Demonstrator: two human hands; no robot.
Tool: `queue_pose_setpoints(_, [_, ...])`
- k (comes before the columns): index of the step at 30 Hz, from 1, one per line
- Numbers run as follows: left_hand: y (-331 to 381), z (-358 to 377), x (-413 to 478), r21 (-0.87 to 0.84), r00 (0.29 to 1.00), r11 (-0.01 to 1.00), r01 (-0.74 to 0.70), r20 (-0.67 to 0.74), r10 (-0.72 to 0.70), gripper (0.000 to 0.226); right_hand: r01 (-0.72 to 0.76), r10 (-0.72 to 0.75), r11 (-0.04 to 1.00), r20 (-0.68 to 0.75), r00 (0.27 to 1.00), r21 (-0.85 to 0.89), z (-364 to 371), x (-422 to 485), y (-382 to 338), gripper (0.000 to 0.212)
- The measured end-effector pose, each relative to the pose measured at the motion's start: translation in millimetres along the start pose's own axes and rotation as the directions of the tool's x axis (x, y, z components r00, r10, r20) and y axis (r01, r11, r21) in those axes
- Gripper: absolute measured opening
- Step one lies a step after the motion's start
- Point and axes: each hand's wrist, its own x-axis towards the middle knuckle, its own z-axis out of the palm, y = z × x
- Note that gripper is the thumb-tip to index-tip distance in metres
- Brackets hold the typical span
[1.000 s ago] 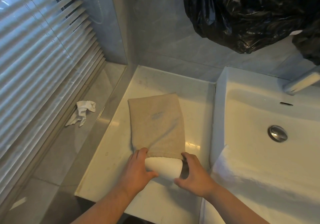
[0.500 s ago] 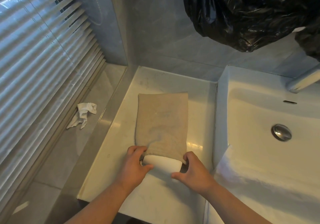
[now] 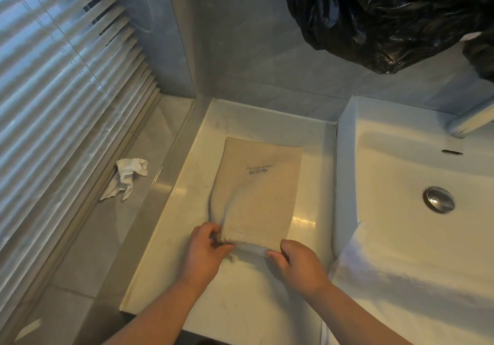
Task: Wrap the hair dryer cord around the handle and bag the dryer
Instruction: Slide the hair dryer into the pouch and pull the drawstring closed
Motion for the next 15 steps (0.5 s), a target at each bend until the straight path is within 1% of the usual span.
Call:
queue_pose_setpoints(2, [-2, -1, 7, 0.011, 1.000, 1.000, -0.001, 0.019, 0.000, 0.049, -0.037, 0.036, 0.999, -0.032, 0.999, -0.030, -2, 1, -4, 0.044])
queue_pose_setpoints(4, [-4, -2, 14, -0.003, 0.999, 1.000, 0.028, 0.024, -0.028, 0.048, -0.106, 0.107, 0.994, -0.043, 0.993, 0.007, -4, 2, -7, 0.044])
queue_pose_setpoints(6, [-7, -1, 18, -0.071, 0.995, 0.994, 0.085, 0.051, -0.082, 0.045, -0.196, 0.198, 0.978, -0.030, 0.980, 0.066, -5, 3, -10, 0.045])
queue_pose_setpoints(8, [-7, -2, 19, -0.146, 0.985, 0.978, 0.150, 0.110, -0.134, 0.037, -0.256, 0.257, 0.963, -0.003, 0.966, 0.088, -7, 4, -12, 0.054])
queue_pose_setpoints(10, [-5, -3, 21, -0.132, 0.980, 0.983, 0.125, 0.169, -0.102, 0.021, -0.265, 0.265, 0.961, 0.009, 0.964, 0.075, -7, 5, -13, 0.062])
queue_pose_setpoints(11, [-3, -4, 21, -0.121, 0.976, 0.985, 0.119, 0.199, -0.093, 0.020, -0.255, 0.255, 0.966, 0.011, 0.967, 0.049, -7, 5, -13, 0.063])
queue_pose_setpoints(13, [0, -4, 22, -0.109, 0.970, 0.986, 0.127, 0.223, -0.100, 0.027, -0.217, 0.217, 0.976, -0.009, 0.976, -0.014, -5, 6, -12, 0.057])
queue_pose_setpoints(15, [2, -1, 24, -0.100, 0.971, 0.985, 0.143, 0.209, -0.120, 0.032, -0.186, 0.183, 0.981, -0.052, 0.982, -0.054, -3, 7, -13, 0.042])
